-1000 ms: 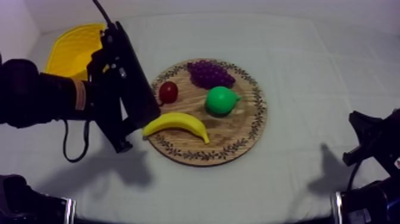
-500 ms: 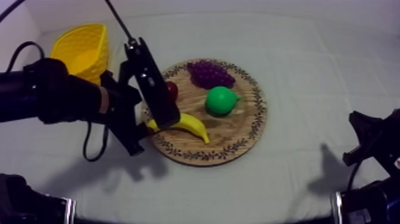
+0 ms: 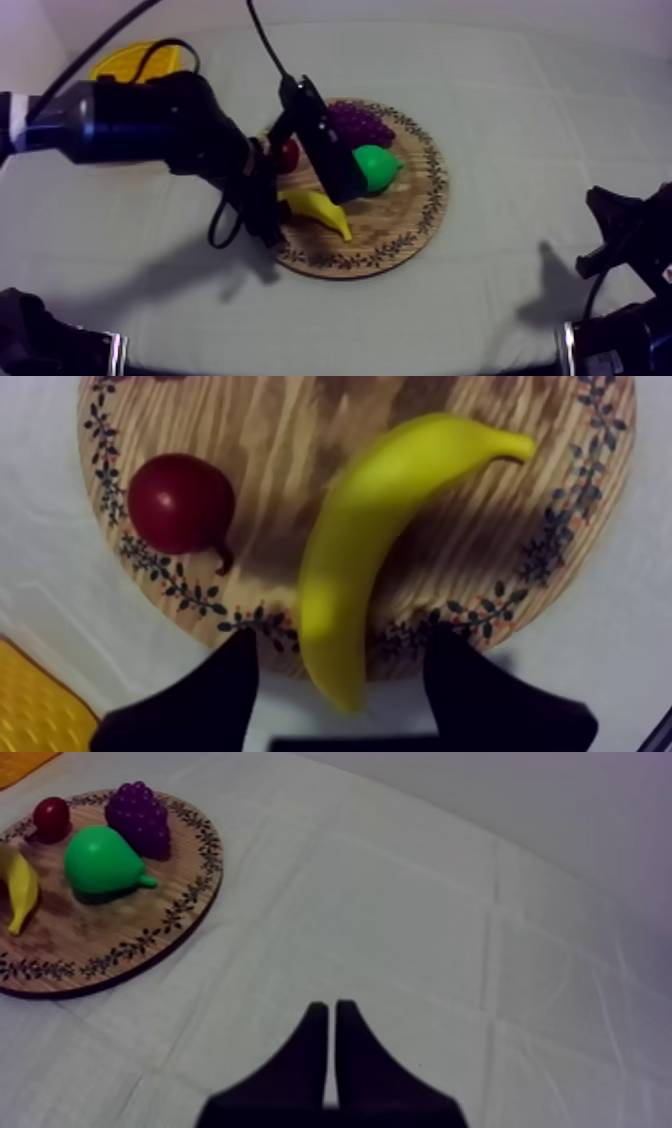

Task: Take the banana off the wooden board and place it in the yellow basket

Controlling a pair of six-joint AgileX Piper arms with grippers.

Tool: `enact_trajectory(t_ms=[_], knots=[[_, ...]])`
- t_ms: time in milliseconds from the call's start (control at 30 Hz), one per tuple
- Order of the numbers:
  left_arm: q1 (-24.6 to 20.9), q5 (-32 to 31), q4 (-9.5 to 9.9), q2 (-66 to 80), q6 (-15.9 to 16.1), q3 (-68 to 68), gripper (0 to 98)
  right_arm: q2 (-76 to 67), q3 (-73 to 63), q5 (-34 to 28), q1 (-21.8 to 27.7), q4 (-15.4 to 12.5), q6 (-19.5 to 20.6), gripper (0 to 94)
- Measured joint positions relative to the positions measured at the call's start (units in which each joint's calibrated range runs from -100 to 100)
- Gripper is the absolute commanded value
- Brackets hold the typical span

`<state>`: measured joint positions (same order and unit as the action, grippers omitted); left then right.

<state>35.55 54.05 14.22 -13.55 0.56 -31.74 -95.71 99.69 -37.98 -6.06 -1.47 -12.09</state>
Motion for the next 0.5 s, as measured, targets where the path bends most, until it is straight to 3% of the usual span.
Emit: enact_trajectory(t_ms=[200,500], knots=[[-0.14,3.41,0.06,-5.4,-0.56,4.38,57.9,0.0,0.0,0.0,0.0,0.0,0.0,0.5],[0.43,4.76,1.26,-10.6,-2.32,7.21,42.2,0.0,0.0,0.0,0.0,0.0,0.0,0.5]])
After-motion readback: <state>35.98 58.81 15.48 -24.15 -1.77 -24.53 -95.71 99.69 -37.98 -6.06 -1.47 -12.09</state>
